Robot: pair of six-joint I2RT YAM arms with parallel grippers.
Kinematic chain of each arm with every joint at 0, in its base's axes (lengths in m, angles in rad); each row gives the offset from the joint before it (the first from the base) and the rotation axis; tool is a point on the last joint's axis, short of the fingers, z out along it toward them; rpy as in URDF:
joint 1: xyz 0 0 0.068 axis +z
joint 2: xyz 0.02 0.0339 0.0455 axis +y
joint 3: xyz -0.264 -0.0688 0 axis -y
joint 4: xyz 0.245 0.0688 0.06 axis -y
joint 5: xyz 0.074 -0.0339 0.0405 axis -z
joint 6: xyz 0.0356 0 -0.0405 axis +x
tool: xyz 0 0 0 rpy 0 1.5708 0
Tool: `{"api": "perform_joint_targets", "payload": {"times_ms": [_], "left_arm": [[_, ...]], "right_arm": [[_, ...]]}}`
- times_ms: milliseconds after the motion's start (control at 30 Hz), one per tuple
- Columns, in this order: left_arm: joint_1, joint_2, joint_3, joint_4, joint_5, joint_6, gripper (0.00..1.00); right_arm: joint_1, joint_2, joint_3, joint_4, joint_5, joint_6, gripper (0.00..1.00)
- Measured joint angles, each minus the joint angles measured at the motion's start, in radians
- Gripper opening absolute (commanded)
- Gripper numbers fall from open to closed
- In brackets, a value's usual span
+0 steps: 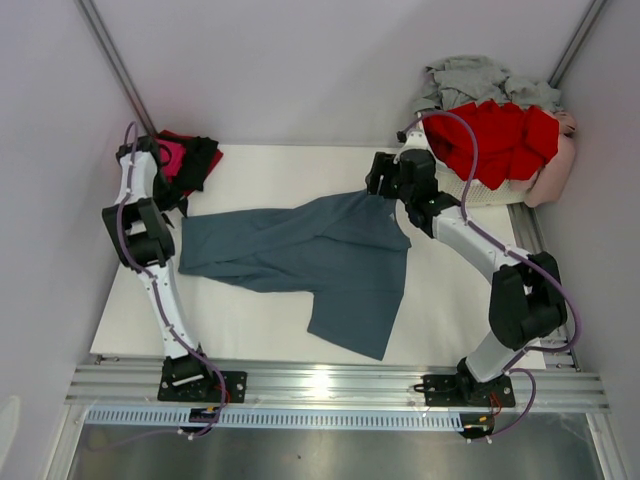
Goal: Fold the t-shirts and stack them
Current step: Fold the flattened tshirt in 1/3 of the way
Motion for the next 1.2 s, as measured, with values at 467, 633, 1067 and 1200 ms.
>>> {"api": "perform_joint_targets", "payload": {"times_ms": [467,633,1067,1200], "left_arm": [[-0.119,0.017,0.033,-0.020,-0.189,0.079,0.53],[-0.104,0.027,0.032,-0.017,-0.199,0.101,0.36],[-0.074,0.035,0.023,-0.008,-0.158,0.130,0.00],[-0.058,0.035,0.022,-0.004,-0.111,0.130,0.00]], "right_arm": [[-0.001,-0.005,0.063,-0.031,-0.033,-0.008,0.70],[-0.003,-0.005,0.063,-0.043,-0.034,-0.014,0.68],[-0.006,-0.006,0.063,-0.052,-0.044,-0.014,0.63],[-0.006,-0.007,0.063,-0.059,-0.049,-0.015,0.62]]}}
